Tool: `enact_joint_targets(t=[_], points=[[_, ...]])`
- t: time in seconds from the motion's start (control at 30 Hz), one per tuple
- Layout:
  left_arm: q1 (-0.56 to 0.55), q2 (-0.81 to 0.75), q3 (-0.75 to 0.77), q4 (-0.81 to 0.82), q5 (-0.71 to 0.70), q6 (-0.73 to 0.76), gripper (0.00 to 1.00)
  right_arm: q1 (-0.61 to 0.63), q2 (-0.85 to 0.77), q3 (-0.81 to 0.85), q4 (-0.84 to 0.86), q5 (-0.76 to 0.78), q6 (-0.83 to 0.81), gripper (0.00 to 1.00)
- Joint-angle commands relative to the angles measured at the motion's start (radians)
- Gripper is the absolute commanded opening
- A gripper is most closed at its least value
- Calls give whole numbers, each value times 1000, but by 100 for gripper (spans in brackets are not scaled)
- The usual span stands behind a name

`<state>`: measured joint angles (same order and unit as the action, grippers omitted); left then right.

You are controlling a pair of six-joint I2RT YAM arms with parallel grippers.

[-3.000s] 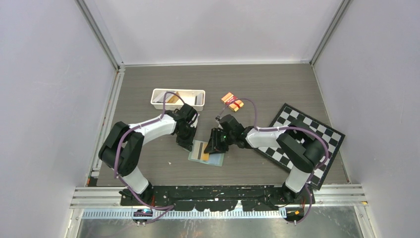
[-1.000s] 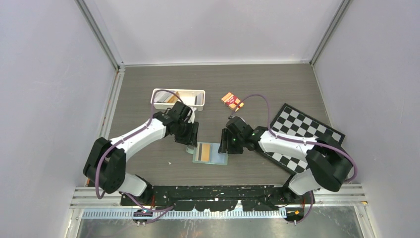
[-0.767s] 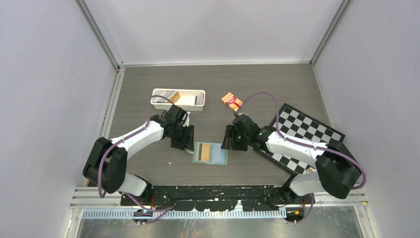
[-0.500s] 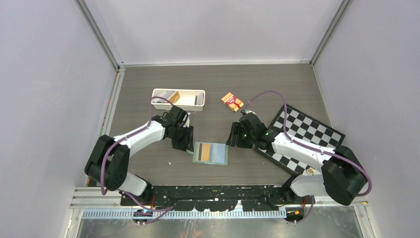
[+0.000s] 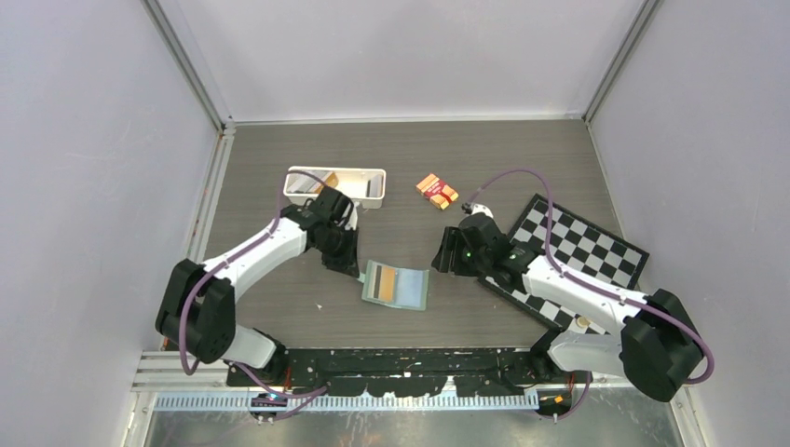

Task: Put the credit cards into the card holder
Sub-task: Close the card holder at the center of the board.

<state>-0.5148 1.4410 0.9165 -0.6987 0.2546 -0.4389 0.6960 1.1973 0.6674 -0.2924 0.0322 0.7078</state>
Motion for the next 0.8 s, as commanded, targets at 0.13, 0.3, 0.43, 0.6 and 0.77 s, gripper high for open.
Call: enact_joint_targets(t=[0.13, 0.3, 0.43, 0.6, 0.77], points=[[6, -64, 244, -222, 74, 103, 0, -8, -35, -31, 74, 45, 1, 59], [-16, -32, 288, -194, 162, 93, 0, -7, 32, -57, 144, -40, 23, 59], [-80, 35, 304, -171, 158, 88, 0, -7, 75, -98, 254, -117, 62, 59], [-148, 95, 274, -47, 176, 33, 0, -8, 84, -125, 288, -133, 76, 59], [-205, 167, 198, 146, 244, -64, 2, -7, 37, -139, 288, -114, 83, 60]])
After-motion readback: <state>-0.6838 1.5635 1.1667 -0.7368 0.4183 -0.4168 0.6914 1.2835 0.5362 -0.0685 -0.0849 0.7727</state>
